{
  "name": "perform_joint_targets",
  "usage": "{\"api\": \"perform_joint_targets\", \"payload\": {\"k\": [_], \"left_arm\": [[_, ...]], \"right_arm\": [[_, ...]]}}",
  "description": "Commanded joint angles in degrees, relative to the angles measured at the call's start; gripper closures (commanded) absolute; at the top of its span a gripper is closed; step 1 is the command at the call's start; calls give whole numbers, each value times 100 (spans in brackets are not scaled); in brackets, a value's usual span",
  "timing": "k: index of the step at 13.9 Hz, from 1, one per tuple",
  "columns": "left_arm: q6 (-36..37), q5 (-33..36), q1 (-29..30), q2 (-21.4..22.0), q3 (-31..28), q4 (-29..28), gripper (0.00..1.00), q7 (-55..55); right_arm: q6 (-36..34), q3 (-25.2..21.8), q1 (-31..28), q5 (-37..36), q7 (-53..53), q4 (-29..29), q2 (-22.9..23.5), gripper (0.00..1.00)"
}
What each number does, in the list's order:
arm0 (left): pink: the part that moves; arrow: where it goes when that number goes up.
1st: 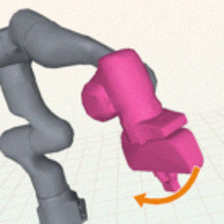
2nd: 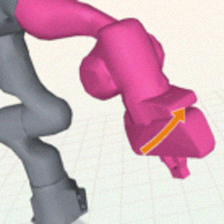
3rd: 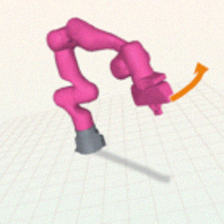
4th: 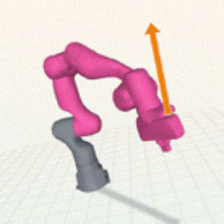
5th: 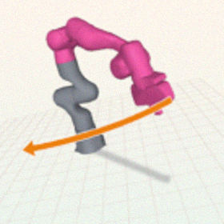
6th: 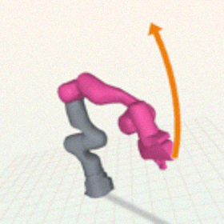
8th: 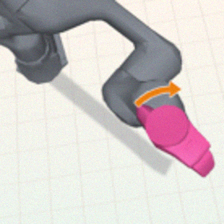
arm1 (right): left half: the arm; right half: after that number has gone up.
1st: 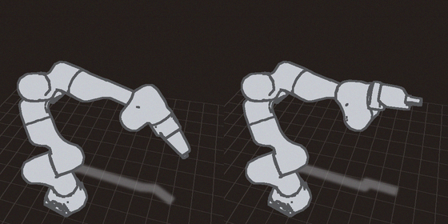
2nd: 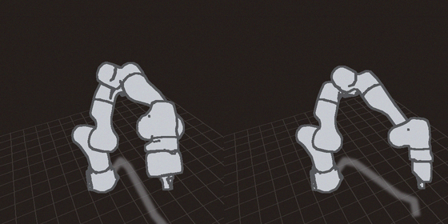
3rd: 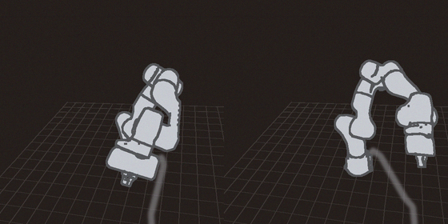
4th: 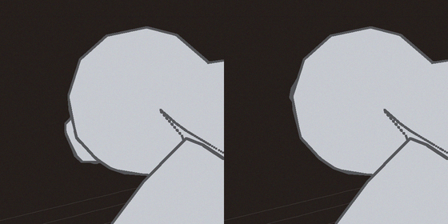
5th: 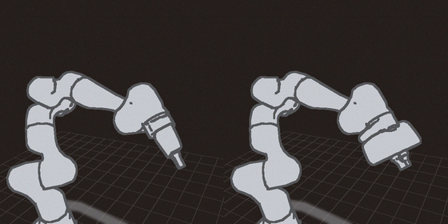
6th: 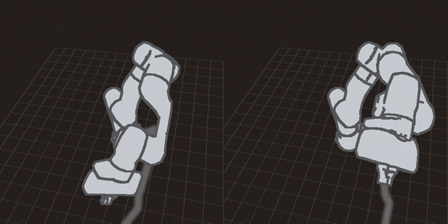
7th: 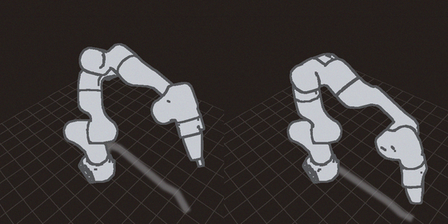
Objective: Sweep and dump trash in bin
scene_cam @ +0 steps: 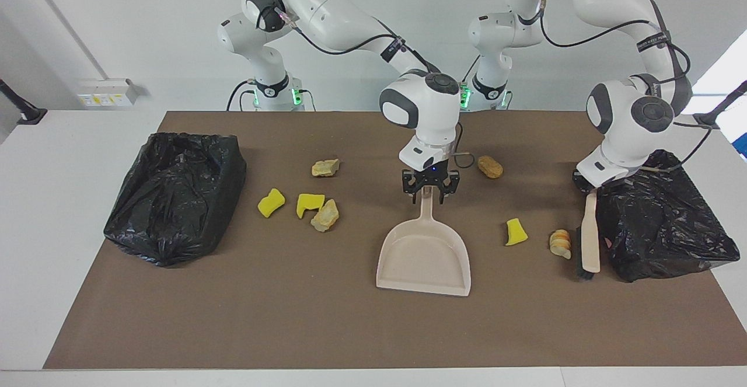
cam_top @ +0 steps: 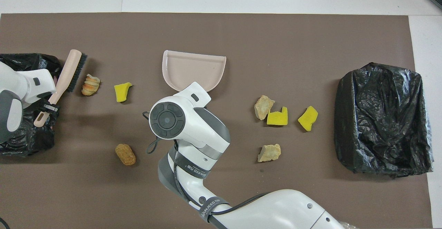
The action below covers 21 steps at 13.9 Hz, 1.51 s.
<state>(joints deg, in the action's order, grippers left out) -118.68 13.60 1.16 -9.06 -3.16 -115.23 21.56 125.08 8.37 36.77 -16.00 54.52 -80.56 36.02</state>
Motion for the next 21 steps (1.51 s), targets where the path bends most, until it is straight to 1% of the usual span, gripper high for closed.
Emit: {"api": "perform_joint_targets", "payload": {"k": [1,2,3,4,6,8,10,13,14,16,19,21], "left_arm": [[248,37,-203,535,35,-647,100,6],[362,37,-291,658,44,-823,100,15],[468,37,-431,695,44,-860,100,23],[669,29,-554,721,44,-852,100,6],[969,2,-757,800,53,-904,100,-151],[926,2,-941,975,53,-1176,100,-389],[979,2,-960,1133,61,-1421,100,-390],[961,-7,-1118,1467,62,-1914,100,-372],[979,-15,-1127,1486,62,-1985,100,-372],[1040,-24,-1362,1530,70,-1994,100,-398],[1400,-217,-1627,1574,62,-1986,100,-775],[1453,-244,-1628,1591,70,-1837,100,-951]], "right_arm": [[61,7,-3,-158,85,119,89,45],[17,7,-3,-158,51,119,72,62],[-35,-2,6,-193,24,119,72,85],[-45,15,-3,-237,15,119,63,100],[-115,24,-29,-211,-116,111,37,100],[-228,42,-143,-1,-746,-47,-208,100],[-570,33,-249,350,-1309,-74,-428,100],[-1089,33,-258,396,-2249,-74,-587,100],[-1212,33,-258,396,-2505,-83,-631,100],[-1362,33,-276,396,-3066,-144,-675,100],[-1381,33,-276,405,-4647,-521,-885,100],[-1389,42,-275,396,-5718,-750,-1017,100]]}}
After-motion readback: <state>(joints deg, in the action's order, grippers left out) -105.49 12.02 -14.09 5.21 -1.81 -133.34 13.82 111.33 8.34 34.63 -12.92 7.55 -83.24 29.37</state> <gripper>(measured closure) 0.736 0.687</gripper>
